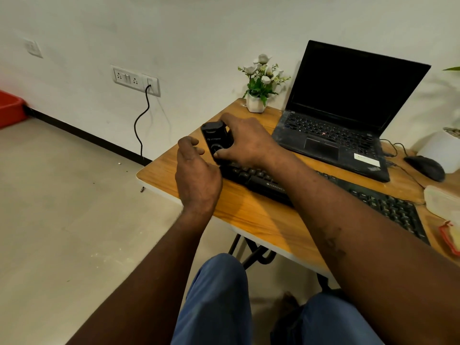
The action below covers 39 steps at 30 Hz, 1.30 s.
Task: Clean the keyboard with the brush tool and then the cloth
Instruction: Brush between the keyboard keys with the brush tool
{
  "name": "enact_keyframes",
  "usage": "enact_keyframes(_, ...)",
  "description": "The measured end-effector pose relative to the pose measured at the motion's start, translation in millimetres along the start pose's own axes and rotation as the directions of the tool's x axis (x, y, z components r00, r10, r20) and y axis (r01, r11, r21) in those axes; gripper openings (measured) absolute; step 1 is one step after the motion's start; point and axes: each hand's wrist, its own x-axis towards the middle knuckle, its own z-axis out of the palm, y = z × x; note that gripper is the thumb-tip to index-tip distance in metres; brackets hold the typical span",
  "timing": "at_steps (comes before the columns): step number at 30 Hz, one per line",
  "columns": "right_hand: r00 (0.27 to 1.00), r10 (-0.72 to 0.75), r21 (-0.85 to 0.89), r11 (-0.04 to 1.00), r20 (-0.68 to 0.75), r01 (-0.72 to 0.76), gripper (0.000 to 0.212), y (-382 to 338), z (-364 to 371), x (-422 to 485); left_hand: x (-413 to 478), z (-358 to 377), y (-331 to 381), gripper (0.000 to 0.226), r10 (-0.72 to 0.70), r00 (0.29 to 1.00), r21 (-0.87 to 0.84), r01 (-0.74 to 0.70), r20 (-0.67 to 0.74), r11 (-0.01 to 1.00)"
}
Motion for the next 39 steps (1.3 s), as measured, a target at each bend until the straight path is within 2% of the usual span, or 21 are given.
enact_keyframes(2,0.998,0.057,0.036,0.998,-0.017,-0.056,0.058,6.7,-2.6,-7.7,-0.5,0.9,-0.3,0.053,0.019,1.0,0.01,-0.019,0.013,1.0)
enact_keyframes(6,0.992,0.109,0.228,0.966,0.064,-0.121,0.06,19.8,-15.3,-33.5,-0.9,1.6,1.2,0.054,0.055,0.997,0.023,-0.056,0.051,0.998)
enact_keyframes(9,0.965,0.253,0.353,0.911,-0.074,-0.211,0.061,35.0,-23.7,-58.4,-2.0,1.7,1.3,0.055,0.045,0.998,0.018,-0.046,0.041,0.999)
enact_keyframes(11,0.93,0.318,0.35,0.905,-0.183,-0.24,0.06,45.4,-23.5,-74.2,-2.4,2.6,0.7,0.054,0.049,0.998,0.013,-0.049,0.05,0.999)
enact_keyframes(13,0.919,0.327,0.327,0.912,-0.219,-0.247,0.058,49.7,-19.9,-87.1,-1.7,4.5,0.4,0.05,0.093,0.989,0.039,-0.098,0.114,0.994)
enact_keyframes(15,0.927,0.301,0.302,0.926,-0.224,-0.228,0.061,50.5,-14.9,-96.4,-1.8,9.0,0.0,0.045,0.2,0.942,0.083,-0.229,0.269,0.97)
enact_keyframes(17,0.935,0.272,0.29,0.936,-0.228,-0.202,0.062,48.5,-9.8,-102.6,-3.5,13.9,0.1,0.047,0.329,0.835,0.108,-0.414,0.442,0.904)
enact_keyframes(19,0.944,0.235,0.256,0.951,-0.232,-0.174,0.061,46.2,-5.0,-105.9,-4.0,15.5,-0.1,0.054,0.363,0.756,0.124,-0.5,0.545,0.857)
enact_keyframes(22,0.956,0.197,0.174,0.972,-0.217,-0.161,0.057,44.7,-3.6,-112.4,-3.2,14.1,0.3,0.058,0.343,0.749,0.165,-0.511,0.567,0.843)
enact_keyframes(25,0.961,0.193,0.095,0.98,-0.198,-0.177,0.06,49.8,-10.5,-128.4,-3.3,15.0,0.2,0.06,0.352,0.739,0.226,-0.557,0.575,0.799)
enact_keyframes(30,0.933,0.312,0.105,0.949,-0.177,-0.297,0.066,75.0,-35.8,-176.2,-4.4,14.9,-3.0,0.062,0.377,0.75,0.217,-0.559,0.543,0.8)
enact_keyframes(33,0.895,0.392,0.128,0.919,-0.215,-0.372,0.066,86.4,-46.6,-203.7,-7.4,13.9,1.4,0.062,0.409,0.733,0.248,-0.606,0.543,0.756)
enact_keyframes(35,0.866,0.429,0.166,0.902,-0.257,-0.398,0.064,87.8,-46.3,-216.7,-13.1,14.3,7.1,0.059,0.455,0.685,0.259,-0.674,0.569,0.692)
enact_keyframes(39,0.845,0.436,0.185,0.899,-0.309,-0.396,0.06,89.3,-40.7,-235.3,-36.0,24.0,25.5,0.057,0.539,0.534,0.164,-0.792,0.652,0.587)
